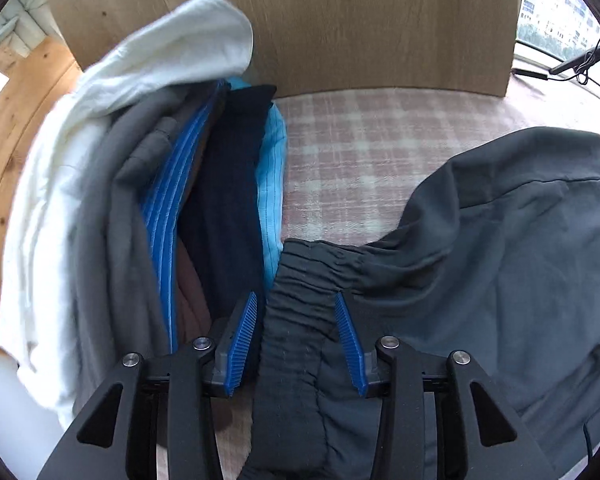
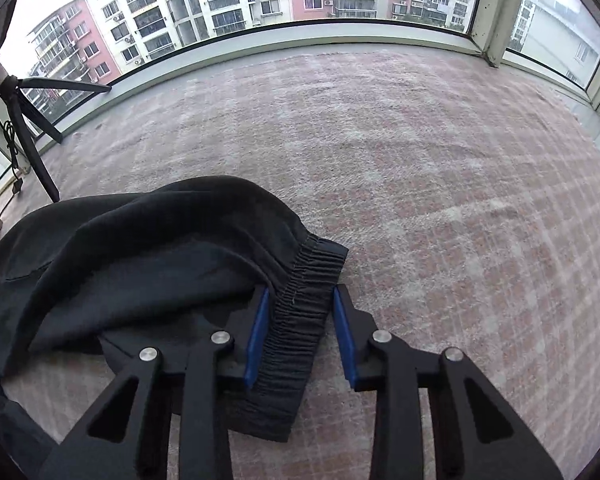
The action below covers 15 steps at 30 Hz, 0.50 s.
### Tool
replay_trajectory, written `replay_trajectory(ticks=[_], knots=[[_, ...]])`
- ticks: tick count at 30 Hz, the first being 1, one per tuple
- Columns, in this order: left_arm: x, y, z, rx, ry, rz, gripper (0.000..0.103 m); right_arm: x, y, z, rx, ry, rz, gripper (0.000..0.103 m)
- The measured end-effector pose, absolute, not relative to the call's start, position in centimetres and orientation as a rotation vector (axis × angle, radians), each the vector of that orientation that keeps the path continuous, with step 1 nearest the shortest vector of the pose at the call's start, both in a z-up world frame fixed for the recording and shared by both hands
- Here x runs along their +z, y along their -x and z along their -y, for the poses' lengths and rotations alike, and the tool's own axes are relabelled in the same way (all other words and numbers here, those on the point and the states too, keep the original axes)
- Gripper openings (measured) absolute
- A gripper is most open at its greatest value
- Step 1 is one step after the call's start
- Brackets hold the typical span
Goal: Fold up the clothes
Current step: 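Grasp the waistband with the left gripper while the right gripper grasps the cuff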
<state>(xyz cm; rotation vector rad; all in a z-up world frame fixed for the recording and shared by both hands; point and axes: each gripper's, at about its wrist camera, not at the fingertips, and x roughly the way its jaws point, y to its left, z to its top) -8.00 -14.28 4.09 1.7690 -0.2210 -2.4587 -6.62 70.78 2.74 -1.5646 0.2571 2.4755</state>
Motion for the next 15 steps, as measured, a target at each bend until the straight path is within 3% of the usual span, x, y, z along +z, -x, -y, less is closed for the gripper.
replay_trajectory(ticks=[3,9,12,14,15], knots=[[4.4,7.5,14.2,-2.531,-1.830,0.116,0.039,2.7,7.0,-70.4,2.459,1.570,-0.225,0.030],[4.8,7.3,13.2,-2.598,-1.864,0.171,0.040,2.5,8.3,-70.4,2.429,1.592,-0.225,0.031],[3.8,8.7,13.8,-2.585,-1.898,0.095,0.040,2.4,9.0,-70.4,2.427,1.592,-0.235,0.034],[2.9,9.6,13.5,-2.556,-1.927,0.093,0.030,2.3,9.3,-70.3,2.439,1.585,-0.240,0.034],[2.7,9.8,13.1,-2.549,-1.931,0.098,0.009,2.3,9.4,-70.3,2.446,1.581,-0.240,0.031]])
